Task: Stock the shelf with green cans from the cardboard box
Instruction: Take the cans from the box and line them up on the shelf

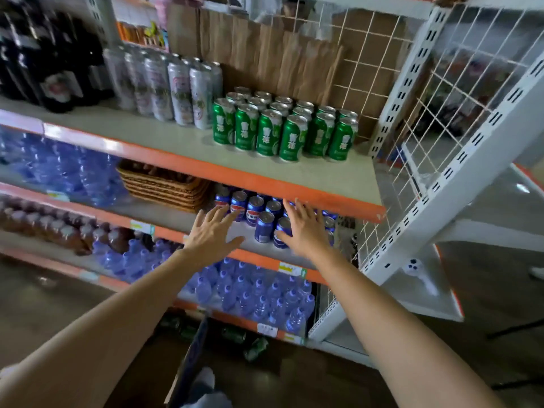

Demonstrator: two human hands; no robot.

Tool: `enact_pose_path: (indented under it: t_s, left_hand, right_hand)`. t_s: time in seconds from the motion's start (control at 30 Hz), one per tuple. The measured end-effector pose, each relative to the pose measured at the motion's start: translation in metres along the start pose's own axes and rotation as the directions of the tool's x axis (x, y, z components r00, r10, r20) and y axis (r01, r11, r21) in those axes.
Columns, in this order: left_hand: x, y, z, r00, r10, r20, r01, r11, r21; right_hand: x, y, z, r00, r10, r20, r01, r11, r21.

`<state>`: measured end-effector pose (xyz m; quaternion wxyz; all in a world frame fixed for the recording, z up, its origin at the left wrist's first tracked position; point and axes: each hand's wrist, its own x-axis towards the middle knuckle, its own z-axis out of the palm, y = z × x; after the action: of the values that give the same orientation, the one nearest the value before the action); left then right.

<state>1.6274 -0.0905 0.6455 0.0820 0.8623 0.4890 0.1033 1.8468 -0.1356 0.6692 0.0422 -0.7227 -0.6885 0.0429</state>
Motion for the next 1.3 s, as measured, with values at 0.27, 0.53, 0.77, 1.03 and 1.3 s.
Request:
enact_pose_path:
  t_s: [0.27,0.53,0.77,1.03,1.3]
  left_hand:
    - [-0.099,-0.064,-0.014,0.964,-0.265,-0.019,0.264,0.964,-0.022]
    - [-0.172,-0.143,-0.012,0.848,-0.527,0.064,0.529,0.848,-0.021]
    - [-0.196,-0.207,0.008,0.793,-0.592,0.142,0.601,0.799,-0.027]
    - [-0.204,-0.239,0.078,0.702,-0.667,0.248,0.703,0.706,-0.089]
    - [-0.184,-0.263,0.171,0.626,-0.694,0.357,0.771,0.621,-0.144]
  right_hand:
    - [0.005,-0.084,0.036,0.969,-0.212,0.128,0.214,0.977,0.003]
    - [0.028,-0.195,0.082,0.883,-0.375,0.283,0.395,0.919,-0.014]
    - [0.042,-0.253,0.135,0.829,-0.411,0.379,0.427,0.903,0.046]
    - [0.067,-0.246,0.199,0.798,-0.33,0.504,0.349,0.935,0.061]
    - [0.105,-0.231,0.306,0.726,-0.316,0.61,0.334,0.938,0.089]
